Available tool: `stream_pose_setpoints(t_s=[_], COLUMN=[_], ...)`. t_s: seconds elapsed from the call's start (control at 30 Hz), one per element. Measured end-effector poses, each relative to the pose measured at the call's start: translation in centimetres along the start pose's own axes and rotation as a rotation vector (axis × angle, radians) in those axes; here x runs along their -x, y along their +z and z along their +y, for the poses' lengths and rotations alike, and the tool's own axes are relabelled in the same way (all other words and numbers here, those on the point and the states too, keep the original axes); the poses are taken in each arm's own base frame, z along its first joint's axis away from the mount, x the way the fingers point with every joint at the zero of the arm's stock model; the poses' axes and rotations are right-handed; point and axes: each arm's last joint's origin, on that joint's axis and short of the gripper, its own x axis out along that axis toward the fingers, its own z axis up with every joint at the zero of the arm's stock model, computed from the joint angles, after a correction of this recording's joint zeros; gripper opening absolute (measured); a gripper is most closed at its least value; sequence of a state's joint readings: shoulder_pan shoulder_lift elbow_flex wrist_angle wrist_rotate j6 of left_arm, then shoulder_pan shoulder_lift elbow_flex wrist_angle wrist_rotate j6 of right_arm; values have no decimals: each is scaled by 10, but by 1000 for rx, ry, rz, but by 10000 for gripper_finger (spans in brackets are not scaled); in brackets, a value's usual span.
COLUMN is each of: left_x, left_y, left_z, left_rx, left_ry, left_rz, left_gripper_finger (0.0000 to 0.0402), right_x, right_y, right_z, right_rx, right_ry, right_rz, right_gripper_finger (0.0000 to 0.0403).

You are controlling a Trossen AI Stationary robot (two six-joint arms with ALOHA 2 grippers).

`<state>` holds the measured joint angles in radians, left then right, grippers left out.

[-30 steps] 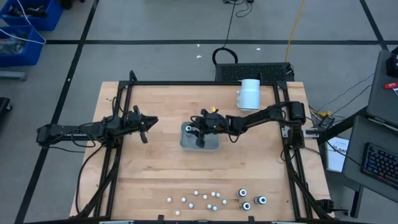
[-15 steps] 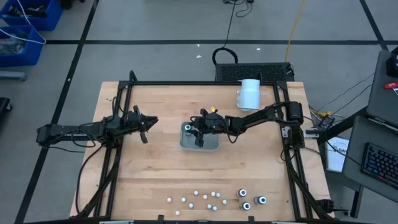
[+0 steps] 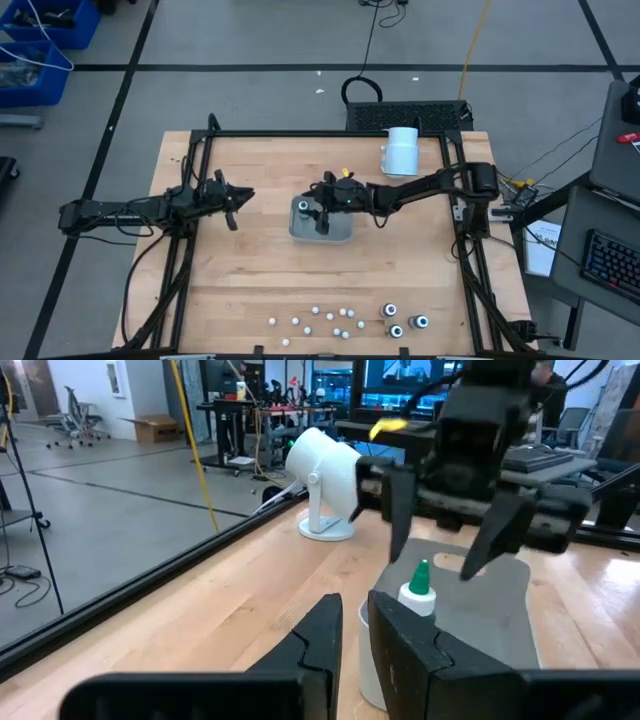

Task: Pick & Place food coloring
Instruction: Put the big blue food coloring bottle into the gray bin

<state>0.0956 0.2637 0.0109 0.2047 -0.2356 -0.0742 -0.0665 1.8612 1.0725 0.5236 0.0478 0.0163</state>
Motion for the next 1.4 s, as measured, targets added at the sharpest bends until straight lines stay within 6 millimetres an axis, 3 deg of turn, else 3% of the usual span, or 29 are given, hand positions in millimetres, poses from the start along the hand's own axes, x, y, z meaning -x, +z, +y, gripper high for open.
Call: stream_pose_setpoints(t_s=[0.13, 0.37, 0.63, 0.9, 1.4], left_x=[0, 0, 0, 0, 0], left_y=[0, 0, 1, 1, 1], left_z=[0, 0, 0, 0, 0], left_rx=[2, 2, 3, 2, -10], left_ry=[0, -1, -1, -1, 0], left_rz=[1, 0, -9, -9, -8], left_gripper_finger=[58, 58, 58, 58, 58], right_x=[26, 96, 165, 198, 209], right_y=[25, 64, 80, 44, -63], right_z=[13, 51, 78, 88, 70], right_rx=[35, 141, 149, 100, 39], right_ry=[36, 154, 226, 283, 271], right_rz=[-1, 40, 74, 123, -56], right_gripper_finger=[237, 226, 223, 217, 217])
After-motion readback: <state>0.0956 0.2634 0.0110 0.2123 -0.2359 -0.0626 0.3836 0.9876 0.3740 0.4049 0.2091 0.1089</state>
